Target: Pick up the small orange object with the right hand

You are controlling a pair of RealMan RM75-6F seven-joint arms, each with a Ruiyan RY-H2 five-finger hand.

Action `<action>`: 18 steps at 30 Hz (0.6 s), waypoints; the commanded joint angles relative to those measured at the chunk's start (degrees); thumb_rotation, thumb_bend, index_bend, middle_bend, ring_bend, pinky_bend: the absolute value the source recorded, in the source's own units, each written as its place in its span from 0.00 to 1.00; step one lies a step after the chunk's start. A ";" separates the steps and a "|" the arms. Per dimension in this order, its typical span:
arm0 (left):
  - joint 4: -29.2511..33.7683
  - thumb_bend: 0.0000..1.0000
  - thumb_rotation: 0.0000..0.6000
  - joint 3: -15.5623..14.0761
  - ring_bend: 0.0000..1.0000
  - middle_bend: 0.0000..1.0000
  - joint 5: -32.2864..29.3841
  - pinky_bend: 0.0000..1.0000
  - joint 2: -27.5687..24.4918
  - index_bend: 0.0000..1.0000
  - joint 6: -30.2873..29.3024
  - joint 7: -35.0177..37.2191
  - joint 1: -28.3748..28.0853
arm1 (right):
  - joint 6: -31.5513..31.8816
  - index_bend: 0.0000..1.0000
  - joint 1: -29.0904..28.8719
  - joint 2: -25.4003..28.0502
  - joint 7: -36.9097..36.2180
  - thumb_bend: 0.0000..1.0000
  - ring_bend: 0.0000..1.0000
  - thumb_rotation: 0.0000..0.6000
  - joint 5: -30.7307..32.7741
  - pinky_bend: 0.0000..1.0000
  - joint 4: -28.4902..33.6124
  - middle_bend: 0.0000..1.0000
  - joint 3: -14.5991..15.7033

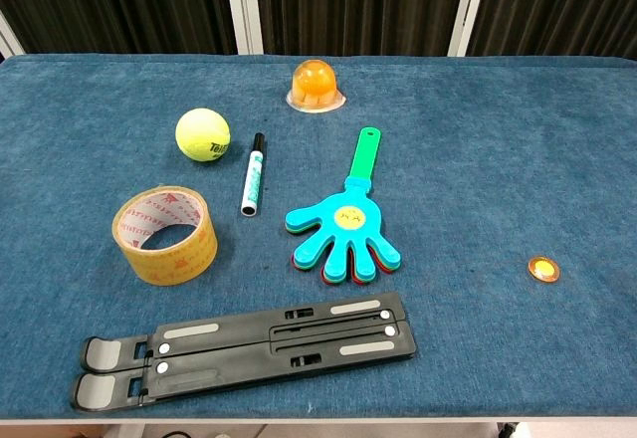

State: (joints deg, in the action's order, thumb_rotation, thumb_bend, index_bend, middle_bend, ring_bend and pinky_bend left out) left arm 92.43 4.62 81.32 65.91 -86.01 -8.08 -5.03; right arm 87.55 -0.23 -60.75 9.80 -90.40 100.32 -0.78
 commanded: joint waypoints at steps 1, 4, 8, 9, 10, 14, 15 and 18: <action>0.00 0.22 1.00 -0.03 0.01 0.03 0.11 0.17 -0.02 0.19 0.03 -0.10 -0.05 | -0.17 0.00 -0.09 -0.05 0.07 0.05 0.02 1.00 0.13 0.02 -0.03 0.00 -0.02; -0.06 0.22 1.00 -0.13 0.01 0.03 0.37 0.17 0.01 0.19 -0.10 -0.27 -0.02 | -0.24 0.00 -0.13 -0.08 0.10 0.05 0.02 1.00 0.30 0.02 -0.09 0.00 -0.09; -0.10 0.22 1.00 -0.09 0.01 0.03 0.49 0.17 0.00 0.19 -0.29 -0.21 0.03 | -0.16 0.00 -0.11 -0.01 -0.11 0.05 0.02 1.00 0.26 0.02 -0.11 0.00 -0.09; -0.13 0.22 1.00 -0.06 0.01 0.03 0.41 0.17 0.03 0.19 -0.25 -0.18 0.02 | -0.06 0.00 -0.10 0.00 -0.23 0.05 0.02 1.00 0.20 0.02 -0.16 0.00 -0.11; -0.13 0.22 1.00 -0.02 0.01 0.03 0.27 0.17 0.07 0.19 -0.16 -0.15 0.00 | 0.02 0.00 -0.08 0.01 -0.41 0.05 0.02 1.00 0.16 0.02 -0.21 0.00 -0.12; 0.05 0.22 1.00 0.08 0.01 0.03 -0.03 0.17 0.14 0.19 -0.14 -0.32 0.04 | -0.36 0.00 -0.57 -0.05 -3.03 0.05 0.02 1.00 -0.23 0.02 -1.77 0.00 -0.25; 0.16 0.22 1.00 0.10 0.01 0.03 -0.02 0.17 0.17 0.19 -0.28 -0.31 0.10 | -0.92 0.00 -0.85 -0.04 -4.13 0.05 0.02 1.00 -0.08 0.02 -2.36 0.00 -0.27; 0.33 0.22 1.00 0.04 0.01 0.03 0.11 0.17 0.21 0.19 -0.57 -0.43 0.24 | -3.07 0.00 -2.09 -0.34 -6.19 0.05 0.03 1.00 0.68 0.03 -4.79 0.00 -0.60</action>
State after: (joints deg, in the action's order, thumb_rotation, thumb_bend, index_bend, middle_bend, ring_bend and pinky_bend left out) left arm 92.76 4.69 81.40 66.12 -86.57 -8.49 -4.80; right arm 85.68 -1.51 -60.88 4.61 -90.14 96.89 -1.15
